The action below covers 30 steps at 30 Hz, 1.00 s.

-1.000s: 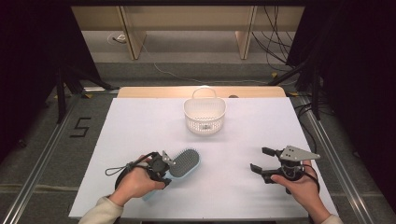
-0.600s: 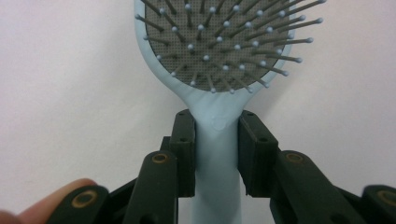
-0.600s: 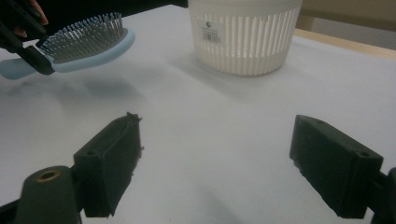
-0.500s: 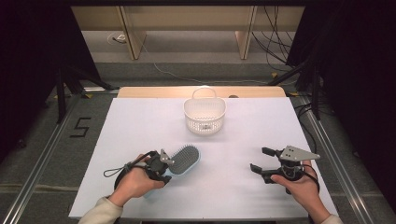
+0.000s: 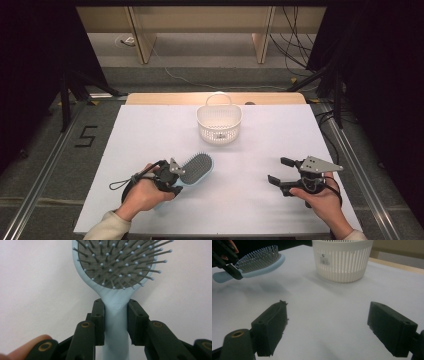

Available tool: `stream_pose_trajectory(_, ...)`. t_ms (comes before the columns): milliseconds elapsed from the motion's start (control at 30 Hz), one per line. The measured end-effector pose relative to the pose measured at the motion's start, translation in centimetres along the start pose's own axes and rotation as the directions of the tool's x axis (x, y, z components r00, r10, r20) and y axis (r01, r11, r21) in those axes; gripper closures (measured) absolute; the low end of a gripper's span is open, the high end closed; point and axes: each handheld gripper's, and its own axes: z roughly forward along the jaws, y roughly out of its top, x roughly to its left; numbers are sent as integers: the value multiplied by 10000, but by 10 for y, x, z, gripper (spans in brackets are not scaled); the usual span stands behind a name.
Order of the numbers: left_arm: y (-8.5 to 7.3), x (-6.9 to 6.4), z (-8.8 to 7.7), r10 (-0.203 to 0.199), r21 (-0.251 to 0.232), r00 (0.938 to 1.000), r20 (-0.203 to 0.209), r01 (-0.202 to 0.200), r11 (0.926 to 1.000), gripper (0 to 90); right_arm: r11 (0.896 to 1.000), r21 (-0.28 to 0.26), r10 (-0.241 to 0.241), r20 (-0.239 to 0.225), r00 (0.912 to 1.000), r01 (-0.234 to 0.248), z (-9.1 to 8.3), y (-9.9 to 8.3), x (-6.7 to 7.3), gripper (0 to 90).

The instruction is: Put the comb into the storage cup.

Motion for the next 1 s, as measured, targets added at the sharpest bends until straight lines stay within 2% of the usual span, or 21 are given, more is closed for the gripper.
stream_pose_trajectory(100, 0, 1, -1, 4, -85, 10000, -27, -5, 10000, 697, 10000, -10, 2, -19, 10000, -2, 0, 0, 0, 173)
stream_pose_trajectory(433, 1, 2, -3, -445, -446, 9990, -57, 442, 9980, 697, 10000, -43, 21, -7, 10000, -21, 0, 0, 0, 174)
stream_pose_trajectory(1000, 3, 4, -7, -716, -1076, 9974, -127, 698, 9917, 697, 9999, -83, 64, -4, 10000, -64, 0, 0, 0, 173)
